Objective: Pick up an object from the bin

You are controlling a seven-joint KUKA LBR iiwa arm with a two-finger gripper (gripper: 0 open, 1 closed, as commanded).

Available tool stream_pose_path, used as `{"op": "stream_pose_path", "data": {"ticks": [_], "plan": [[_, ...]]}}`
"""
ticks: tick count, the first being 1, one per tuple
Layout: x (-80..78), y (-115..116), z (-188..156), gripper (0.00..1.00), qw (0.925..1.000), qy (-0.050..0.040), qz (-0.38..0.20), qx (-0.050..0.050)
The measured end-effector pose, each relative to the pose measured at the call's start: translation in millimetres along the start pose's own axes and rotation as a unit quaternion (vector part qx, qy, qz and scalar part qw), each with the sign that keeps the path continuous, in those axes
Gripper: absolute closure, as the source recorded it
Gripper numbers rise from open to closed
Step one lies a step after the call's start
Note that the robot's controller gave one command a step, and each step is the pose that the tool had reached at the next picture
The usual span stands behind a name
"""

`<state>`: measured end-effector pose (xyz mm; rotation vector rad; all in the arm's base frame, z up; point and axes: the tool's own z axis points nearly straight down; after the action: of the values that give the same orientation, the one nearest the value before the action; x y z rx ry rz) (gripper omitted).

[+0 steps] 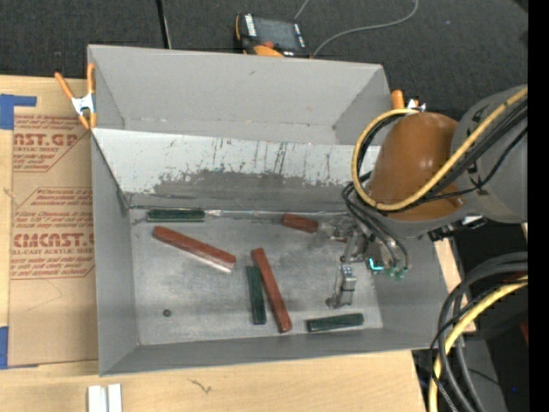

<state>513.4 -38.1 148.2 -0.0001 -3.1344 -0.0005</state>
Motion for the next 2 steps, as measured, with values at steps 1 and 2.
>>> {"op": "stream_pose_path", "data": {"ticks": [1, 2], "plan": [[33.0, -47.8, 39.0, 0.0, 0.996, -0.0013, -0.089, 0.001], [29.7, -31.1, 75.6, 0.0, 0.9974, -0.0076, -0.072, 0.0]]}}
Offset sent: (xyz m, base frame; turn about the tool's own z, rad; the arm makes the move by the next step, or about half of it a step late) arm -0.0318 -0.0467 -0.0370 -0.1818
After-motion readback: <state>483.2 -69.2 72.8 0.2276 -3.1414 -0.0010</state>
